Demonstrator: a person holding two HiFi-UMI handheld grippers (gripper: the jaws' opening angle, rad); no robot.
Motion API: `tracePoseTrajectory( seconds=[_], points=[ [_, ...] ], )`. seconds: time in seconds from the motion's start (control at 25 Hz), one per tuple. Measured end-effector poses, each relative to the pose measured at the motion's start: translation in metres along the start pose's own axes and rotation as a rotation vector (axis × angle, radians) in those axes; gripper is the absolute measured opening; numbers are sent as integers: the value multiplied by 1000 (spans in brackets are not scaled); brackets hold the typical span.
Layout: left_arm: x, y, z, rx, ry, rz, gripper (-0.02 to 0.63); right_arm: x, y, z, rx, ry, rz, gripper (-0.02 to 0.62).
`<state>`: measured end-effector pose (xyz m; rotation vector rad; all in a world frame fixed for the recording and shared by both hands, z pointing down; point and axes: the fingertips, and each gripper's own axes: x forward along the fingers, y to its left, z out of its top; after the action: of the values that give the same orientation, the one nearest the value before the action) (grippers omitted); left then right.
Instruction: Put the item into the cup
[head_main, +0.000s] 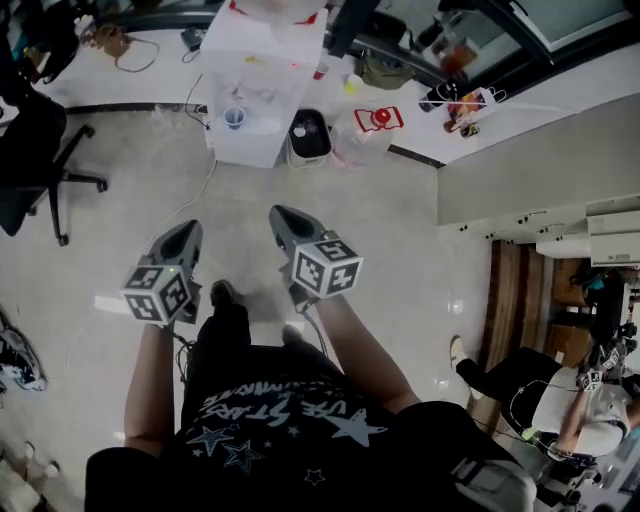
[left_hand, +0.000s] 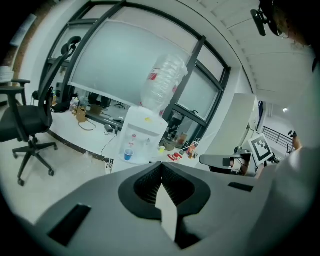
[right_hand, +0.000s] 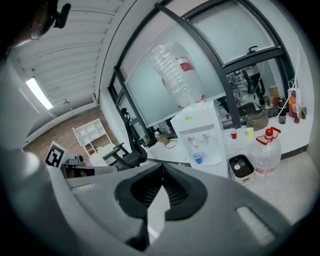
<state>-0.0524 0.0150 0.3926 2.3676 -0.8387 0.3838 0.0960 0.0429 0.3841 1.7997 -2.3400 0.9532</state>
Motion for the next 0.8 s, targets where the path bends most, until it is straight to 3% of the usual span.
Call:
tracePoseTrajectory(
  seconds=[0.8],
  points=[
    [-66,-152,-62,-7,-141,107,6,-141,0,-22,-75,-4,165,2]
  ],
)
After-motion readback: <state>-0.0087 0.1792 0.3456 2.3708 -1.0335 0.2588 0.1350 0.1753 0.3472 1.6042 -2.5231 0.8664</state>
